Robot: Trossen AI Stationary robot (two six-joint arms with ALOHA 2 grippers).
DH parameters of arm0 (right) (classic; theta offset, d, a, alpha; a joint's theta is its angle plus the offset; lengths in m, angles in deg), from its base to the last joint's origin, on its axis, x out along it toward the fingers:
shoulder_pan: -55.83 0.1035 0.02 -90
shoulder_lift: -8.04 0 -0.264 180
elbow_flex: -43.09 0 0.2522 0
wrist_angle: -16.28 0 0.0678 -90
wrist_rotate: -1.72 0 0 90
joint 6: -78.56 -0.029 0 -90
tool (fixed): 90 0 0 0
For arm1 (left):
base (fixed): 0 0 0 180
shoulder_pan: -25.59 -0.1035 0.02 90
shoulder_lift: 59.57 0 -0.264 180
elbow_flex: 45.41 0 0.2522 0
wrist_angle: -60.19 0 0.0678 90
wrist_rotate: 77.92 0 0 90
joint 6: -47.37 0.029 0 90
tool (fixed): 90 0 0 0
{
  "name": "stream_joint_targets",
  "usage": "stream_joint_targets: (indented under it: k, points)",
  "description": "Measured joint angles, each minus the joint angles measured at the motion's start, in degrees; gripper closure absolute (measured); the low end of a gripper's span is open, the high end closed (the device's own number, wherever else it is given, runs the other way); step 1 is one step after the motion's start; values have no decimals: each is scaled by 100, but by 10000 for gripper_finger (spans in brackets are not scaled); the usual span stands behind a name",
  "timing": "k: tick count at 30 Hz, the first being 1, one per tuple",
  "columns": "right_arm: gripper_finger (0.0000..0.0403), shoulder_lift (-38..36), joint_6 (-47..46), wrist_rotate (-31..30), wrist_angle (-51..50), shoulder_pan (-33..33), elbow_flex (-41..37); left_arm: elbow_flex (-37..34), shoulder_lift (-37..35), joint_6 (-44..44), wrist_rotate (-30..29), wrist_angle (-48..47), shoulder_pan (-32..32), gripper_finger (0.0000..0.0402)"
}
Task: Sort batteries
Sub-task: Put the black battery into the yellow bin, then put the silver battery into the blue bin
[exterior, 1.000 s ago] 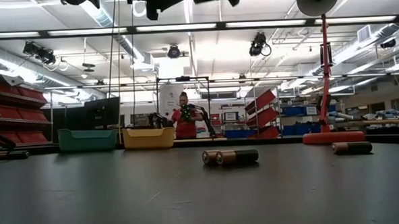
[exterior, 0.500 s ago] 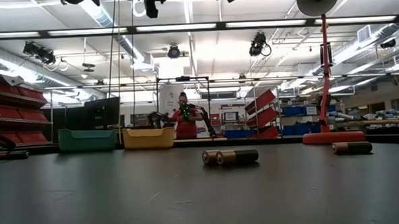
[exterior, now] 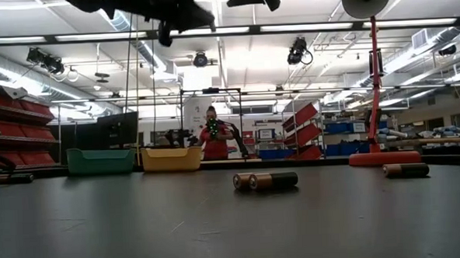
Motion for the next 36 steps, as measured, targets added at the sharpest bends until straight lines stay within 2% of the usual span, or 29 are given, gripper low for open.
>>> stream_joint_targets:
  k: [3, 7, 12, 18, 23, 26, 31, 34, 36]
  points:
    - [165, 0, -246, -2, -198, 19, 0, 1, -2, -292, 157, -665, -509, 361]
    - [161, 3, -472, -7, -477, 156, 0, -5, 326, -396, 349, -1527, -1301, 361]
    - [172, 11, -303, -7, -806, 325, 0, -2, 942, -598, 510, -1670, -2017, 361]
    - [192, 11, -39, -1, -933, 355, 0, -4, 1813, -1181, 541, -1676, -2464, 361]
    - [204, 13, -1, 28, -1173, 351, 0, -2, 2362, -1466, 551, -1695, -2508, 361]
    - [209, 13, 109, 53, -1446, 337, 0, -2, 2583, -1584, 552, -1879, -2508, 329]
    - [213, 13, 452, 63, -1763, 322, 0, -2, 2593, -1735, 696, -2248, -2510, 233]
    - [216, 13, 580, 68, -1769, 264, 0, -2, 2222, -1684, 1044, -2412, -2493, 193]
    - [218, 15, 587, 68, -1765, 181, 0, 1, 1773, -1343, 1197, -2577, -2381, 182]
